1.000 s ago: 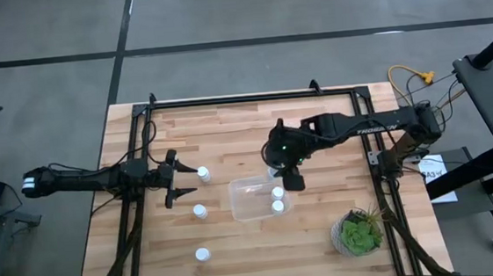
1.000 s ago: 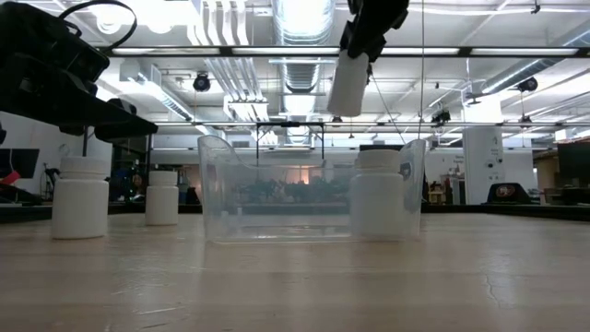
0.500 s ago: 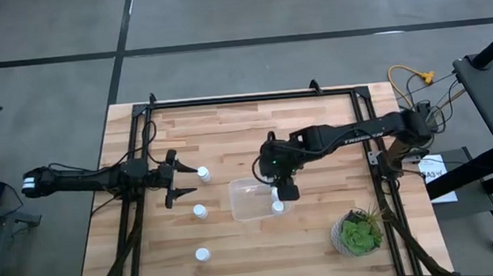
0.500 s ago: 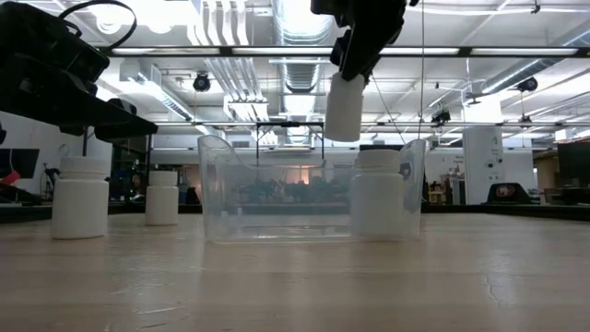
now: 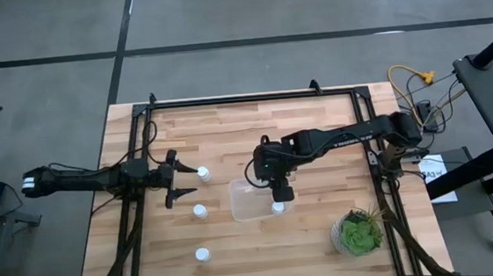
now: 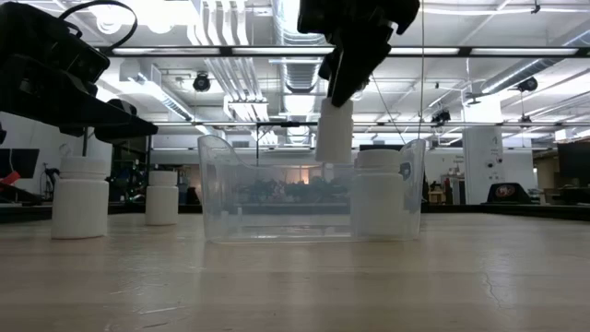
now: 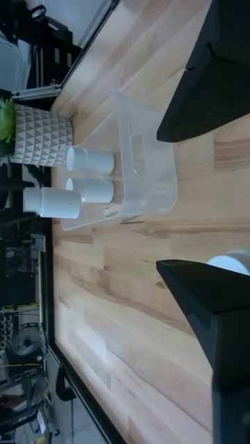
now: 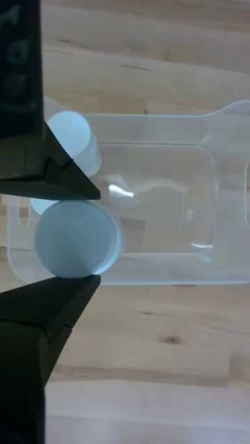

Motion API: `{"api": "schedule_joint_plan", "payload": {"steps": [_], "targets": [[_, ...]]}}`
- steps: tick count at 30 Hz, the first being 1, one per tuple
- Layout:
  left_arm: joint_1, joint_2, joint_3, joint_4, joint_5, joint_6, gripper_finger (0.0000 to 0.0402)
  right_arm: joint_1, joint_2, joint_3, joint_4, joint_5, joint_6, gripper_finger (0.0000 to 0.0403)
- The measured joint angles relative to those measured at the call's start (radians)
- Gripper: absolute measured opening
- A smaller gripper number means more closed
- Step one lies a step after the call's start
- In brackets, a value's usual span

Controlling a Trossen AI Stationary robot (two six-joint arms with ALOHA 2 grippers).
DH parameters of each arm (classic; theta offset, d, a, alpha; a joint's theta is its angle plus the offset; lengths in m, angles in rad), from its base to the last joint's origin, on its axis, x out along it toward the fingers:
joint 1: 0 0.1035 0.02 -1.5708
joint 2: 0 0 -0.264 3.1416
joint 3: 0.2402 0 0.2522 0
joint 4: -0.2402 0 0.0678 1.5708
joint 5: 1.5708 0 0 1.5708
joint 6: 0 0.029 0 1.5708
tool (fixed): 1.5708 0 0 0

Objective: Pick and place pill bottles into a basket
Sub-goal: Put the white medicine bottle into the transparent bin

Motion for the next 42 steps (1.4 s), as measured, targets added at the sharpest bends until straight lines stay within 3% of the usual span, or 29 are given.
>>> {"api": "schedule_joint_plan", "payload": {"steps": [14,28,42], "targets": [[0.0,0.007,0.0,0.001,0.0,0.0,0.0274,0.002,0.091,0.026,0.01,-0.002,-0.037,0.0139],[0.0,0.008,0.0,0.0,0.0,0.0,0.0274,0.001,0.274,0.203,-0.071,-0.003,-0.082,0.0139],[0.0,0.008,0.0,0.0,0.0,0.0,0.0274,0.001,0.284,0.213,-0.08,-0.002,-0.111,0.0139]]}}
